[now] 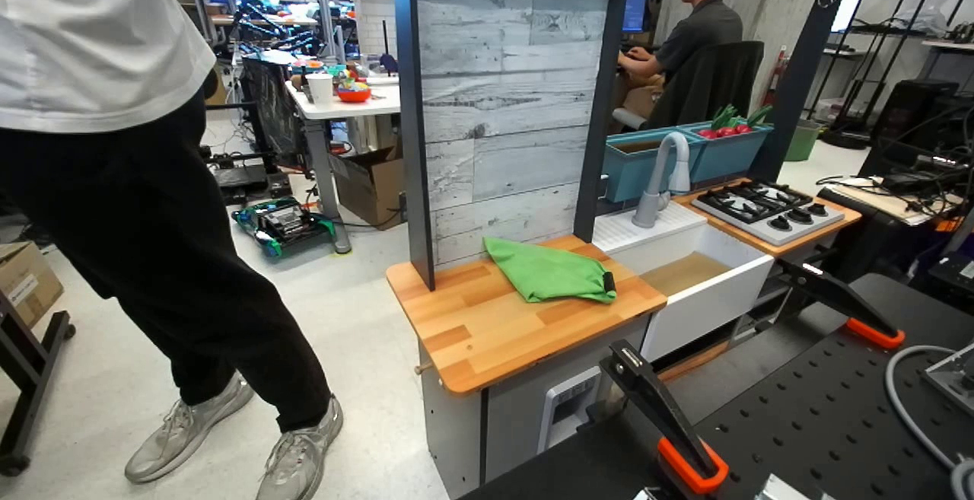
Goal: Slide the cloth to the left on the counter
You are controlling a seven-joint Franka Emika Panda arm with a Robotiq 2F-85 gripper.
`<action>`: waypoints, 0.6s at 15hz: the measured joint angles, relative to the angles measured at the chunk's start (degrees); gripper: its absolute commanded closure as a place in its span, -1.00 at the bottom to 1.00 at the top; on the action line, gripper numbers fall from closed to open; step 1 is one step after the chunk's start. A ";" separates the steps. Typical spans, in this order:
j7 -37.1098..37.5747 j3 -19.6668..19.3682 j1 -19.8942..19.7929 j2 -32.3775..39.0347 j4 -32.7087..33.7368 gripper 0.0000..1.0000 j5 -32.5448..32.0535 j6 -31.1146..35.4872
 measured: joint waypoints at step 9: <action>-0.91 -5.78 -0.25 22.50 5.66 -1.00 0.37 14.54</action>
